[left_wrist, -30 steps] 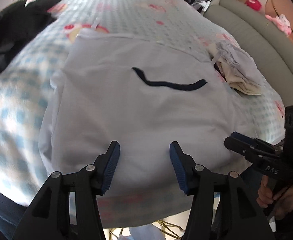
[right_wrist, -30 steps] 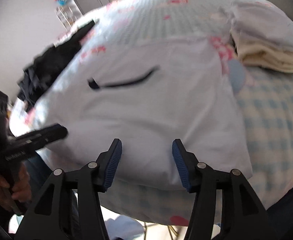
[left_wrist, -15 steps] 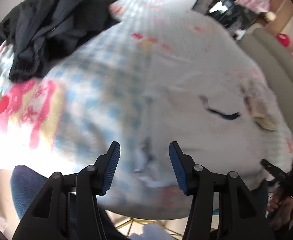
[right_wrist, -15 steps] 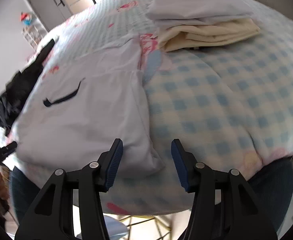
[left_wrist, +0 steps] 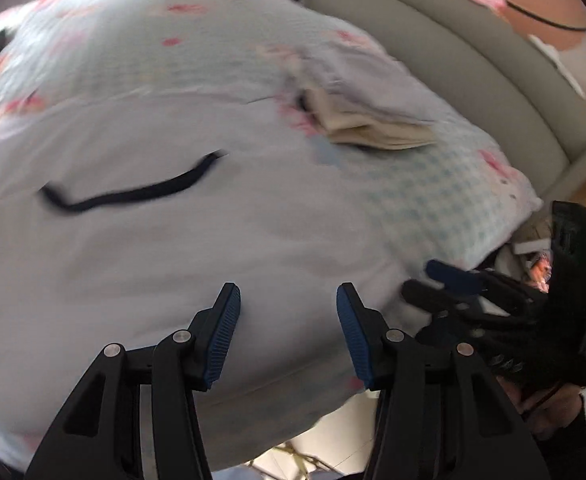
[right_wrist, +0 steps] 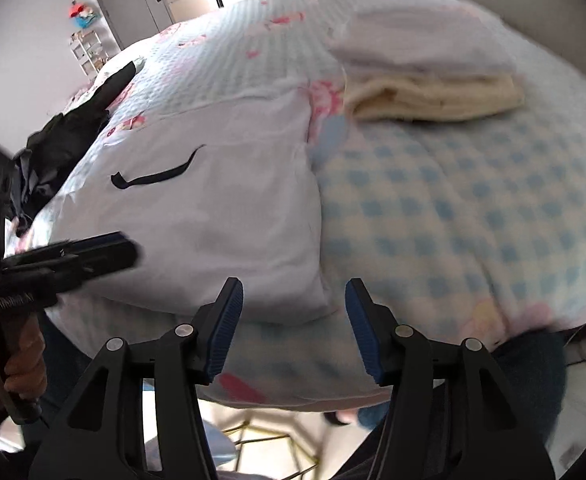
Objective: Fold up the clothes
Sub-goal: 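Smooth the folded white shirt with both grippers open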
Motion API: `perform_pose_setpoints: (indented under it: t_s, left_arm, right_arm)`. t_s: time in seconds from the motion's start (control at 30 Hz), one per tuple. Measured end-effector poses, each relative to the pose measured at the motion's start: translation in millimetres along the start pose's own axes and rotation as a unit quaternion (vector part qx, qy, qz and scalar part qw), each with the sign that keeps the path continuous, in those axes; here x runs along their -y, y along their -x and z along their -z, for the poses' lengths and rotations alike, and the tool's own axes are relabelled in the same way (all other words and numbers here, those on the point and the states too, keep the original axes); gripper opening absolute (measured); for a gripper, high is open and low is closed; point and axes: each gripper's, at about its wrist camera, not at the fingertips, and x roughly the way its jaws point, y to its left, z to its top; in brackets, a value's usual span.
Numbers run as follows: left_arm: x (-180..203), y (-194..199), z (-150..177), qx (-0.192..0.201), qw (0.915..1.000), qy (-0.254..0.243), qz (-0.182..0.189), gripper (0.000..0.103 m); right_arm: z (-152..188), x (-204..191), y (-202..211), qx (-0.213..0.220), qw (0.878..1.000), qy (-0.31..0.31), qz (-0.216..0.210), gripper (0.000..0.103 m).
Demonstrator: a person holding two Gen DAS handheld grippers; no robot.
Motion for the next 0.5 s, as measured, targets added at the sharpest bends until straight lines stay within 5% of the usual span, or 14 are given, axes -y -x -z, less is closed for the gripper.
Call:
perform_pose_setpoints:
  t_s: [0.13, 0.27, 0.37, 0.5]
  left_arm:
    - [14.6, -5.0, -6.8, 0.002, 0.9998, -0.017, 0.005, 0.053]
    - [-5.0, -31.2, -1.3, -0.050, 0.9965, -0.009, -0.067, 0.053]
    - [-32.3, -26.2, 2.7, -0.046, 0.9966, 0.046, -0.052, 0.052]
    - [-35.3, -27.5, 2.8, -0.051, 0.9956, 0.042, -0.066, 0.052]
  right_arm:
    - [-1.9, 30.4, -7.9, -0.017, 0.998, -0.054, 0.010, 0.055]
    - [2.3, 48.4, -13.2, -0.030, 0.997, -0.072, 0.014, 0.055]
    - [5.7, 54.2, -13.1, -0.030, 0.997, -0.070, 0.019, 0.055]
    - [2.9, 62.9, -16.0, -0.031, 0.997, -0.068, 0.012, 0.055]
